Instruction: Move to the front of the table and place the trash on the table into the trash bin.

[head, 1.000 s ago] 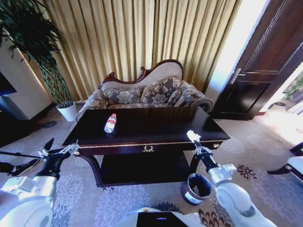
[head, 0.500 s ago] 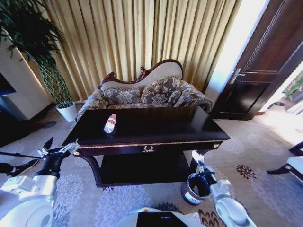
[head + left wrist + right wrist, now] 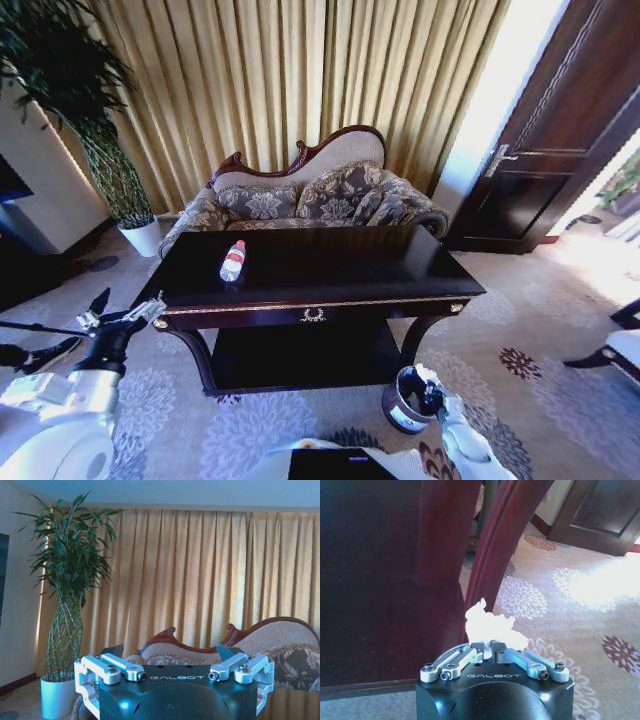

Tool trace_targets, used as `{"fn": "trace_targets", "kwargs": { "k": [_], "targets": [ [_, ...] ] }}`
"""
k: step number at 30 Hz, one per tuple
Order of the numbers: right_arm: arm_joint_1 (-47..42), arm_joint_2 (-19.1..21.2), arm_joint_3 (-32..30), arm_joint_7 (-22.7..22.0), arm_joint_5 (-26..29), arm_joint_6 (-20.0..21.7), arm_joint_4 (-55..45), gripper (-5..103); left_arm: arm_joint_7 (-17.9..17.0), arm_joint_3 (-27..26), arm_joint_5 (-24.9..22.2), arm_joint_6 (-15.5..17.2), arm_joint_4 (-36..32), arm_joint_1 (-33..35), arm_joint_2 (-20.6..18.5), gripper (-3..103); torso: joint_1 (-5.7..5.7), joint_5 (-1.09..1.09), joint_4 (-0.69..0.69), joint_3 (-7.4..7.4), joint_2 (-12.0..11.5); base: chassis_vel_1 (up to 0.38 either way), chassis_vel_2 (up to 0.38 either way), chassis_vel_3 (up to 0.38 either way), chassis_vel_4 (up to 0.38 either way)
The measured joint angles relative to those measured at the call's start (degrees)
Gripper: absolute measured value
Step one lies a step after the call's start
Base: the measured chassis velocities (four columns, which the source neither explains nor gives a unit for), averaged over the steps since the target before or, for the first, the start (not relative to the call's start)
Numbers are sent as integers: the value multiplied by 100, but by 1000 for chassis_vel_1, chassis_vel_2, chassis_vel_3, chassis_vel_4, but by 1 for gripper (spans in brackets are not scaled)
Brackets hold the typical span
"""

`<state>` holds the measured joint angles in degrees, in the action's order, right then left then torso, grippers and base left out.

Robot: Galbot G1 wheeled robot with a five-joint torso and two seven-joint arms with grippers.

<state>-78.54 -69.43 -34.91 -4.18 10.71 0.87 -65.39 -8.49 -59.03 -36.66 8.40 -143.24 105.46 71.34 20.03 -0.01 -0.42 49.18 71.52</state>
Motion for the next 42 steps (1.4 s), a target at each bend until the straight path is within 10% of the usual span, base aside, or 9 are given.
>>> {"fn": "trace_targets", "kwargs": {
  "k": [25,42],
  "targets": [
    [133,-203,-57,-182,-225,16,263,98,60,-14,1,-40,0,37,5,100,0,0,0,-1,0,0,0,0,0],
    [-1837,386,-636,188,1642,-307,-3453,100,56,22,-7,-34,0,15,-8,100,0,-2,-1,-1,1,0,0,0,0]
  ]
}}
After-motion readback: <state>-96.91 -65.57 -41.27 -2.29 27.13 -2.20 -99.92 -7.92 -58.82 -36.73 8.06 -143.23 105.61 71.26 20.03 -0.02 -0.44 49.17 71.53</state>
